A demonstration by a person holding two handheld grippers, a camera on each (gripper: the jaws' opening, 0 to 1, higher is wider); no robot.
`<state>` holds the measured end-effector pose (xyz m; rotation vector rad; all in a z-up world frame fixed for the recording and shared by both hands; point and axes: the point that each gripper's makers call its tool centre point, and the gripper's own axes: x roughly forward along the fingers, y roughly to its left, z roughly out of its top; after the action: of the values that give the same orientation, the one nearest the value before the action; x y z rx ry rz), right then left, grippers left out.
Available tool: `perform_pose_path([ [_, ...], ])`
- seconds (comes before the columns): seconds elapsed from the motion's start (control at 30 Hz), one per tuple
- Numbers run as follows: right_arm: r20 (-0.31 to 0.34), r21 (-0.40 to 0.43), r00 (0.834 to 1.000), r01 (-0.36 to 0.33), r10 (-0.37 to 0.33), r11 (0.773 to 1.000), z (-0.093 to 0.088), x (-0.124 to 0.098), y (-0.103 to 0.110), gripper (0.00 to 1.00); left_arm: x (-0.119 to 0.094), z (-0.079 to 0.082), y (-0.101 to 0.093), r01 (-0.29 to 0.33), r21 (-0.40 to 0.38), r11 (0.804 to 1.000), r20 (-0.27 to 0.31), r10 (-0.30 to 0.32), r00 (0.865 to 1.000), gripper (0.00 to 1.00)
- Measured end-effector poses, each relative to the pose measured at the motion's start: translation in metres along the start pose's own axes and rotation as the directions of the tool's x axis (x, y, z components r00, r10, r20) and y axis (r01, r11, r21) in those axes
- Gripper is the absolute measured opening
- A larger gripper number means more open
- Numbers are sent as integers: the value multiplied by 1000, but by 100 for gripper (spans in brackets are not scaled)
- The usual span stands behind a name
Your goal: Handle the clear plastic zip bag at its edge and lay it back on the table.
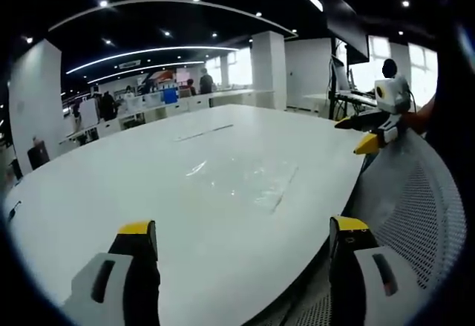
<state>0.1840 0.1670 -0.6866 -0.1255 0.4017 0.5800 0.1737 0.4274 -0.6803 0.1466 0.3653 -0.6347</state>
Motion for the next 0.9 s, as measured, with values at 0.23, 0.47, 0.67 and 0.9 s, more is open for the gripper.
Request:
perform_pose_path([
  [0.23,5,3,1000,3,-3,1000,1,0,0,94,0,-1,2,-9,-7,1000,-2,9,1000,97],
  [0.47,5,4,1000,6,-6,1000,1,0,-2,94,0,-1,5,-21,-22,1000,-2,21,1000,96],
  [0.67,3,3,1000,4,-4,1000,1,1,-1,94,0,-3,5,-18,-17,1000,-10,18,1000,95],
  [0.9,3,4,1000,6,-6,1000,0,1,-2,94,0,-3,4,-11,-15,1000,-16,11,1000,95],
])
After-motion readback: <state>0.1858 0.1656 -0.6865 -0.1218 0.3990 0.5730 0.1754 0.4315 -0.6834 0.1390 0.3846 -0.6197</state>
